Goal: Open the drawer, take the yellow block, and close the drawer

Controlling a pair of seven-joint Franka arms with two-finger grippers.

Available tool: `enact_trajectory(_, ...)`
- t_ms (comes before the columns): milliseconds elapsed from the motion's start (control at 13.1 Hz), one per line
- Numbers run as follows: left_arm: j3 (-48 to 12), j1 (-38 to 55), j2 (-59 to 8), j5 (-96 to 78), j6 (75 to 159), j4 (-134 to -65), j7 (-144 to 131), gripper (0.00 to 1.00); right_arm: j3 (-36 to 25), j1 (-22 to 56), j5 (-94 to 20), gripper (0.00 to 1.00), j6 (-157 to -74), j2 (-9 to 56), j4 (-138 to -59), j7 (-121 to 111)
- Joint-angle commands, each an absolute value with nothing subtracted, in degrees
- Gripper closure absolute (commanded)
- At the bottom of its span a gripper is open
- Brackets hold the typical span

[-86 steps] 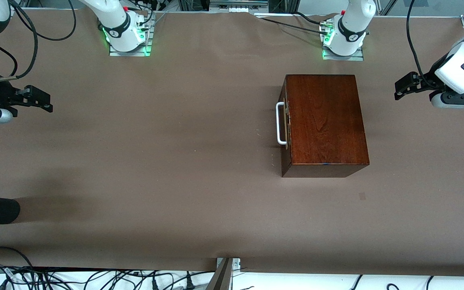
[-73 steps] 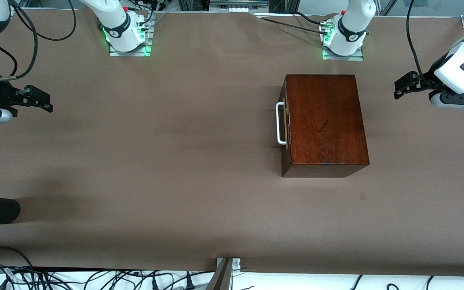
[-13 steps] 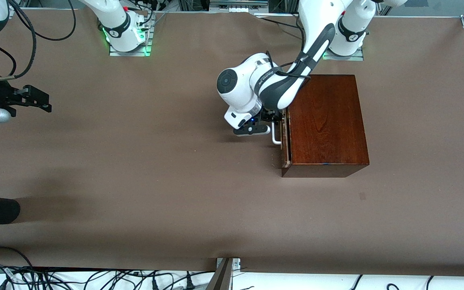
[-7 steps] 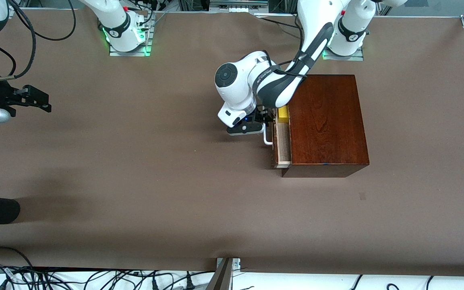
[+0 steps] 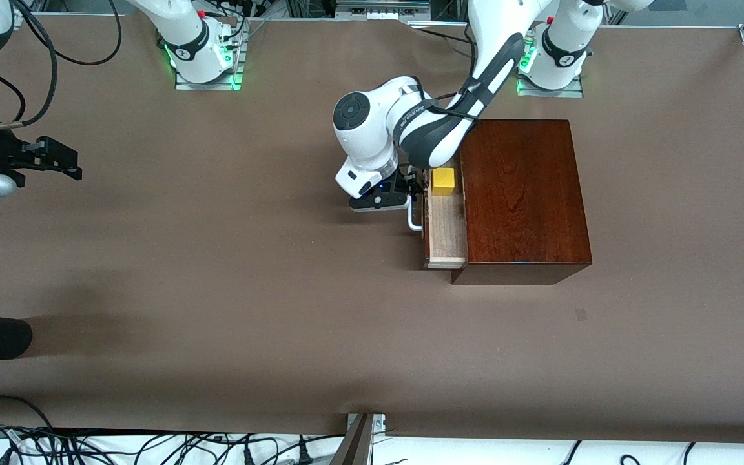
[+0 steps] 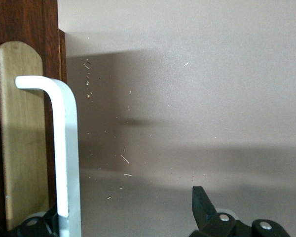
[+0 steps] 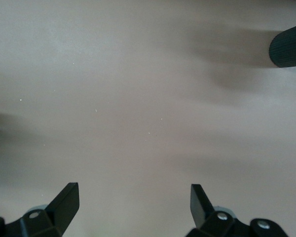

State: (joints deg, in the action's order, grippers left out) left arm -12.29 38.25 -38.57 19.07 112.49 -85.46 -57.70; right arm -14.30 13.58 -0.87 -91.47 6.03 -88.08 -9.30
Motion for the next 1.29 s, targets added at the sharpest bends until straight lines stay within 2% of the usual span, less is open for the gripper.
enact_trajectory(0, -12.83, 39.73, -41.40, 17.67, 115.05, -82.09, -58.71, 0.00, -14.24, 13.54, 0.09, 0.00, -90.53, 5.27, -87.98, -9.14)
enact_trajectory(609, -12.92, 38.76, -38.59, 17.67, 110.75, -79.45, -57.83, 0.00, -14.24, 13.54, 0.09, 0.00, -90.61, 5.36, -87.98, -9.05)
enact_trajectory(913, -13.18, 38.32, -36.92, 17.67, 102.95, -76.39, -56.52, 0.00, -14.24, 13.27, 0.09, 0.00, -90.62, 5.89, -87.89, -9.93)
enact_trajectory(1218, -13.18, 34.74, -29.81, 11.09, 97.49, -75.85, -49.51, 0.00, -14.24, 13.27, 0.09, 0.00, -90.70, 5.98, -87.80, -9.93)
